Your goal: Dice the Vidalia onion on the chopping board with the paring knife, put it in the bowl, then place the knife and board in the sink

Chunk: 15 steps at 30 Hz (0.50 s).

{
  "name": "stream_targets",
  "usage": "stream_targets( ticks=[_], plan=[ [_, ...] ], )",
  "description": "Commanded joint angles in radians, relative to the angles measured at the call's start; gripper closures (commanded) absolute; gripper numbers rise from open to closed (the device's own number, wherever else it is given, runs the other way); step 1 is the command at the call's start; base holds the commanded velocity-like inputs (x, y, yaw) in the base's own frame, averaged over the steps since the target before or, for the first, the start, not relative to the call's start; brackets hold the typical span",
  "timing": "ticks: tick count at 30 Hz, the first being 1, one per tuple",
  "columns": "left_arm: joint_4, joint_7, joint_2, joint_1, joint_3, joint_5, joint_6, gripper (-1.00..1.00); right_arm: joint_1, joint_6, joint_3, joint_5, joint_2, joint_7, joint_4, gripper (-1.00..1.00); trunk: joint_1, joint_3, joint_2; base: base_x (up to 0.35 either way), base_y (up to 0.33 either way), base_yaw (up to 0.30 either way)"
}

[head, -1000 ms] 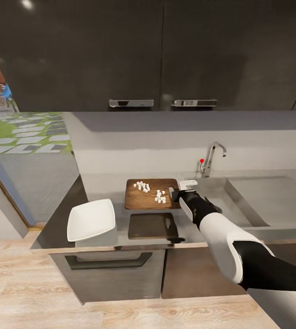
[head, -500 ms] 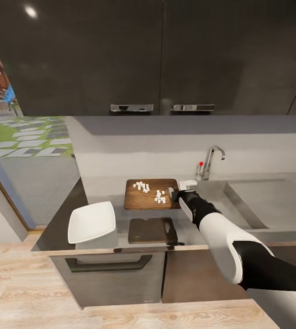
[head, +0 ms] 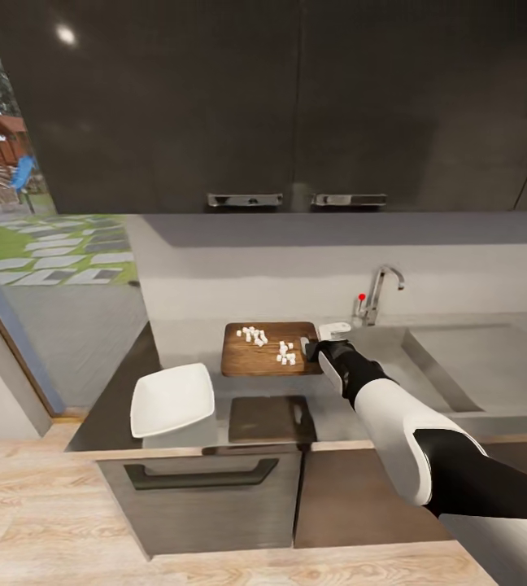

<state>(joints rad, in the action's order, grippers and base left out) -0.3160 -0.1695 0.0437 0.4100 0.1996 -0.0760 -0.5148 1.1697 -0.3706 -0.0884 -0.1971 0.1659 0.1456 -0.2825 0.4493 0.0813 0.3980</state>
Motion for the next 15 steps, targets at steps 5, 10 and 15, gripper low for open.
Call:
stream_targets(
  ticks=[5, 10, 15],
  plan=[
    [-0.001, -0.005, -0.001, 0.0, 0.008, -0.007, -0.001, -1.0, 0.001, -0.005, -0.008, -0.01, 0.001, -0.001, -0.001, 1.0, 0.001, -0.006, 0.002, 0.0, 0.026, 0.0],
    [-0.002, -0.005, -0.001, 0.0, 0.008, -0.008, -0.001, -1.0, 0.001, -0.005, -0.008, -0.01, 0.001, -0.001, -0.001, 1.0, 0.001, -0.014, 0.002, 0.0, 0.03, 0.0],
    [-0.002, -0.005, -0.001, 0.0, 0.008, -0.008, -0.001, -1.0, 0.001, -0.005, -0.008, -0.01, 0.003, -0.001, -0.001, 1.0, 0.001, -0.022, 0.002, 0.0, 0.245, 0.0]
  ],
)
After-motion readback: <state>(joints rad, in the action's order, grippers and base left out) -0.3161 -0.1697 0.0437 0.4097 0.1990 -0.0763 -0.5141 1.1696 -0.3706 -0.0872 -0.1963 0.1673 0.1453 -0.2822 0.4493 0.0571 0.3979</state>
